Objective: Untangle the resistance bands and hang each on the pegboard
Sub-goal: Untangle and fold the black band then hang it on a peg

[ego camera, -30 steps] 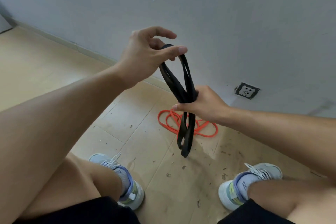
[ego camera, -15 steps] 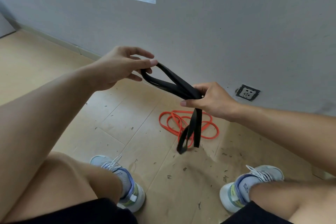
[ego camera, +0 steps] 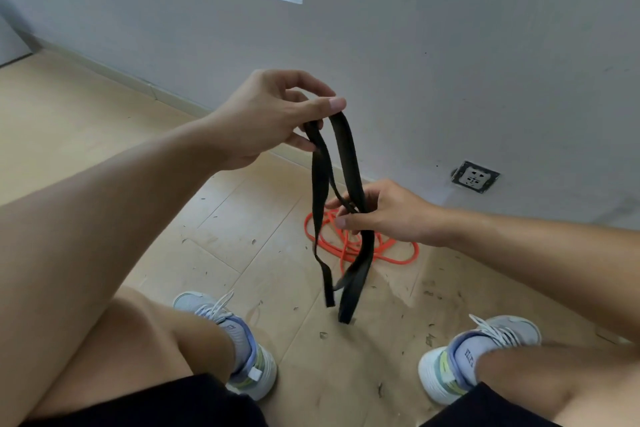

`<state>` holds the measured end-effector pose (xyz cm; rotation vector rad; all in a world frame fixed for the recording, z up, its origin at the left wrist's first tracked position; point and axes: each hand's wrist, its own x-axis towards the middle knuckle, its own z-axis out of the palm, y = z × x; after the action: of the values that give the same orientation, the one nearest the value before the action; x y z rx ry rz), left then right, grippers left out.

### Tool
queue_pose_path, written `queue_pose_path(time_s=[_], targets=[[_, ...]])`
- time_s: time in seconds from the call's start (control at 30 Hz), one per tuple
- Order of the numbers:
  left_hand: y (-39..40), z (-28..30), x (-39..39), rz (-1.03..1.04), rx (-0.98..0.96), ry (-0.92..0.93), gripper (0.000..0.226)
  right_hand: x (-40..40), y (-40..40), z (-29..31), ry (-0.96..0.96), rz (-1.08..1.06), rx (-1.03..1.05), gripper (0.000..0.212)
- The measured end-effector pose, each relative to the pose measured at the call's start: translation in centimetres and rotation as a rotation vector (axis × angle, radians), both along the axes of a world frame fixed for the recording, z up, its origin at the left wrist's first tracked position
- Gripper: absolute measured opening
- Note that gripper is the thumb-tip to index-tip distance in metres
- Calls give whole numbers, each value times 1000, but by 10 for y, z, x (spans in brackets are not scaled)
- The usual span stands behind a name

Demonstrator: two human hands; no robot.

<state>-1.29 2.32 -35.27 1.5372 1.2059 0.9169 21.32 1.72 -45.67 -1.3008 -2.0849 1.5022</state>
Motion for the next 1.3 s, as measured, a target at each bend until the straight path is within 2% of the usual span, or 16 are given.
queue_pose_path(time_s=[0.17, 0.27, 0.4, 0.5, 0.63, 0.8, 0.93, 1.2, 1.3], targets=[[-2, 3, 5, -7, 2, -14, 33, -10, -2, -3, 16, -39, 101, 24], [-3, 3, 9, -3, 5, -10, 32, -14, -3, 1, 36, -10, 71, 28], [-5, 5, 11, 19, 17, -9, 46, -18, -2, 2, 29, 11, 71, 11], [-4, 6, 8, 67, 17, -6, 38, -17, -1, -1, 81, -11, 43, 3], [-1, 7, 4, 126, -16, -36, 27, -14, -2, 4, 91, 12, -12, 11], [-1, 8, 7, 159, -28, -54, 29, -15, -8, 13, 100, 30, -40, 24], [-3, 9, 12, 130, -34, -56, 27, -17, -11, 14, 60, 56, 0, 12], [-3, 10, 11, 158, -46, -58, 32, -22, -17, 15, 11, 88, 18, 36], [1, 9, 1, 206, -78, -43, 35, -22, -14, 15, 15, 23, 16, 36]])
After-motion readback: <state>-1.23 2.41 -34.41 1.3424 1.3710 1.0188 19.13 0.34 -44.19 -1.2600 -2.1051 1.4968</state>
